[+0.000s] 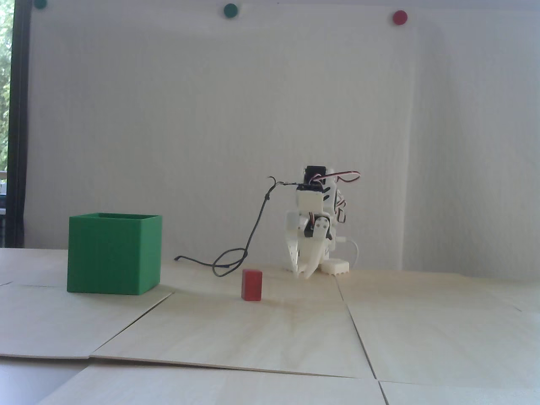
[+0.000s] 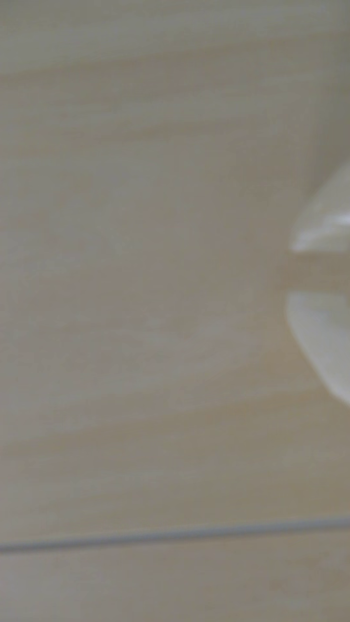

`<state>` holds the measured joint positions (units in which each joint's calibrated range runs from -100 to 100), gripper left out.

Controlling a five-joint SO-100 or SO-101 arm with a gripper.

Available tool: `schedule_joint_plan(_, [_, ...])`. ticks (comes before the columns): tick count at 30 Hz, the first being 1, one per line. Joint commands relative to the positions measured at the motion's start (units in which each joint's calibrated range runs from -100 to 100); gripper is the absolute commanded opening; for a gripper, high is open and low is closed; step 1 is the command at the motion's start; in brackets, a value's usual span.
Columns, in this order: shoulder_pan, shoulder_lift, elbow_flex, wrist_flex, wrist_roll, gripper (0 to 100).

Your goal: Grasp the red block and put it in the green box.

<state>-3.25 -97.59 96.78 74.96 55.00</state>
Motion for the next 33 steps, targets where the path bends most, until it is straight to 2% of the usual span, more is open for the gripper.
schedule_joint_plan(1, [-0.1, -1.1, 0.9, 1.9, -0.3, 2])
schedule_joint_plan(22, [0.3, -1.1, 0.5, 1.4, -0.6, 2])
schedule_joint_plan(27, [0.3, -1.0, -3.4, -7.9, -7.2, 2])
schedule_joint_plan(33, [-0.4, -0.8, -10.3, -5.9, -7.2, 2])
